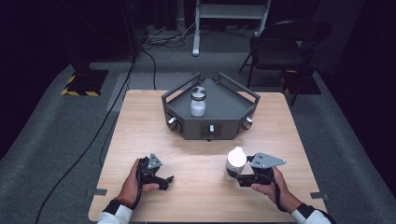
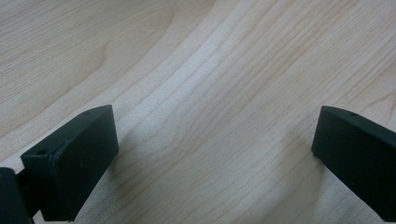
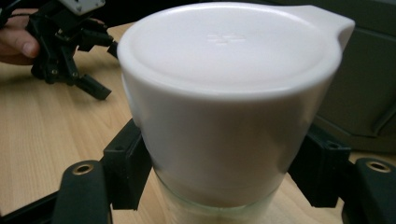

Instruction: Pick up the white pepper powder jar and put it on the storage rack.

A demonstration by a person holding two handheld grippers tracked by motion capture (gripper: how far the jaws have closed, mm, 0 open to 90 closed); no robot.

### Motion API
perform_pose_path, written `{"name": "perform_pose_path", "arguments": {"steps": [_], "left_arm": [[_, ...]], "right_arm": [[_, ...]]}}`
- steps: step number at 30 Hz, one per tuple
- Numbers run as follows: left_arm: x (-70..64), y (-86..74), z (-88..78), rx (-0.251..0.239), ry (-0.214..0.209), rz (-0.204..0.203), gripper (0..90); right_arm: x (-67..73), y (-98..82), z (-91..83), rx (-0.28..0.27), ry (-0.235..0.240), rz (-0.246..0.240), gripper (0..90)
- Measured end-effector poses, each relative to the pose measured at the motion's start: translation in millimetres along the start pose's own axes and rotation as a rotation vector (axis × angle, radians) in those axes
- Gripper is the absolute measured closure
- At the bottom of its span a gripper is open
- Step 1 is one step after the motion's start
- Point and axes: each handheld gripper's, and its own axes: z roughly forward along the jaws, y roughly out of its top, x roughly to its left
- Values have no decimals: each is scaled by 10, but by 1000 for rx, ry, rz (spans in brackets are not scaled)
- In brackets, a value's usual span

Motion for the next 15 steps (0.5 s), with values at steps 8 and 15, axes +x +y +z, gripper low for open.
{"name": "perform_pose_path", "arguments": {"steps": [8,15], "left_arm": [[0,1,0,0,0,0,0],[2,1,1,0,-1,2,0]], "right_arm": [[32,208,-90,-28,-97,-4,304],[22,353,-132,-70,-155,5,304]]}}
